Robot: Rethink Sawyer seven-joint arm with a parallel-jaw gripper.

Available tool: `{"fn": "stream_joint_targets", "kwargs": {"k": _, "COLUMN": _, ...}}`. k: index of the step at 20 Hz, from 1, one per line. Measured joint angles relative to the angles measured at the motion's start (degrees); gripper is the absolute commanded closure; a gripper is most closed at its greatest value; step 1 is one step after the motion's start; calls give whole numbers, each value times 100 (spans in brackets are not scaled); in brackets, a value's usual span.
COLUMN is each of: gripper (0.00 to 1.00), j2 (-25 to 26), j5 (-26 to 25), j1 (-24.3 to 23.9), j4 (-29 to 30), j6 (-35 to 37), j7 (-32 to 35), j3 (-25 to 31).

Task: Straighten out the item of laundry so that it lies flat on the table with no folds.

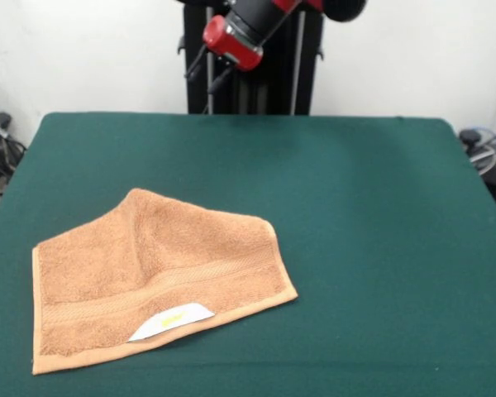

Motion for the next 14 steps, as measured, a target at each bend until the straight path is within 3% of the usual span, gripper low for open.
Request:
{"fn": "stream_joint_targets", "kwargs": {"k": 2, "gripper": 0, "j2": -48, "j5": 200, "j1": -55, "j4": -3, "j6": -101, "j7": -127, "j3": -16}}
{"fn": "stream_joint_targets", "kwargs": {"k": 5, "gripper": 0, "j2": -217, "j5": 669, "j1": -224, "j4": -6, "j6": -491, "j7": -773, "j3": -68}}
{"fn": "stream_joint_targets", "kwargs": {"k": 6, "gripper": 0, "j2": -289, "j5": 842, "j1": -316, "j4": -24, "j6": -726, "j7": -1273, "j3": -105}}
{"fn": "stream_joint_targets", "kwargs": {"k": 8, "gripper": 0, "j2": -325, "j5": 926, "j1": -366, "j4": -54, "j6": -878, "j7": -1687, "j3": -136}}
{"fn": "stream_joint_targets", "kwargs": {"k": 9, "gripper": 0, "j2": -354, "j5": 992, "j1": -392, "j4": -102, "j6": -1036, "j7": -2213, "j3": -180}}
{"fn": "stream_joint_targets", "kwargs": {"k": 14, "gripper": 0, "j2": -363, "j5": 1152, "j1": -396, "j4": -167, "j6": -1197, "j7": -3188, "j3": -296}}
